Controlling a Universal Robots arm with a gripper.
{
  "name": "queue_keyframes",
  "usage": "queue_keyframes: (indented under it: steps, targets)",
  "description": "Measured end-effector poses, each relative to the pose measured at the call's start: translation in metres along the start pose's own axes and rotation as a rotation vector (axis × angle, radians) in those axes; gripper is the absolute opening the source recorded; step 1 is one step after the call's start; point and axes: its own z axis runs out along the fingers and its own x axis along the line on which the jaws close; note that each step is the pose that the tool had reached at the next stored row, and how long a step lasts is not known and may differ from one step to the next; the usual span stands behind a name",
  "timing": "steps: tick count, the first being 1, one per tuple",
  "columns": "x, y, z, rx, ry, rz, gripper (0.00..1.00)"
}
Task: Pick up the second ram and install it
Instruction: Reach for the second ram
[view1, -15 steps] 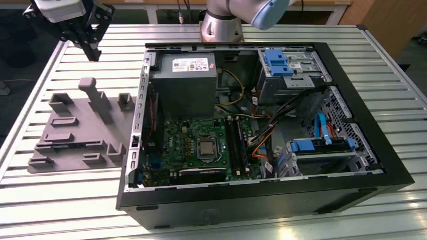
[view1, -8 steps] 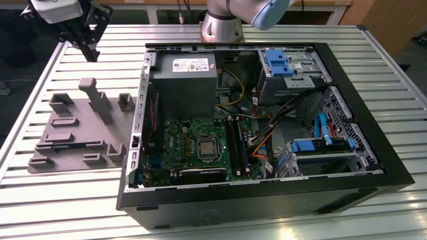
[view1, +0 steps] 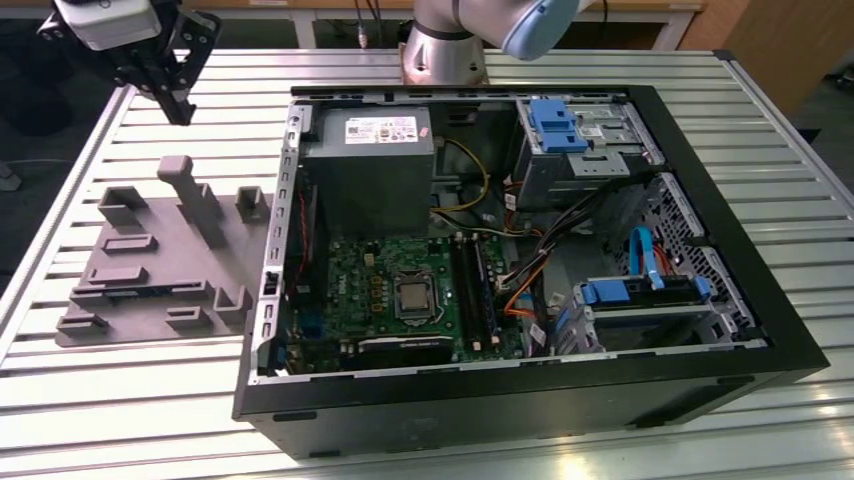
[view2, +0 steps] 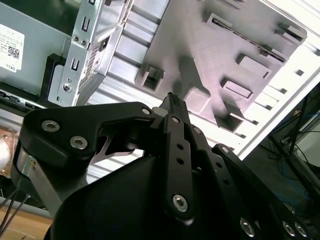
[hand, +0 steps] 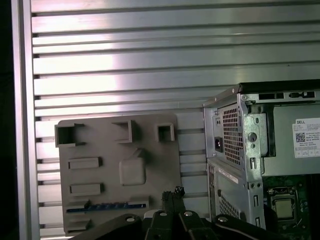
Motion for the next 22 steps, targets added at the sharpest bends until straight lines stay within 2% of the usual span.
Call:
queue_keyframes:
  steps: [22]
  targets:
    - [0.0106, -0.0011, 0.0057, 0.0015, 0.0190, 0.001, 0.11]
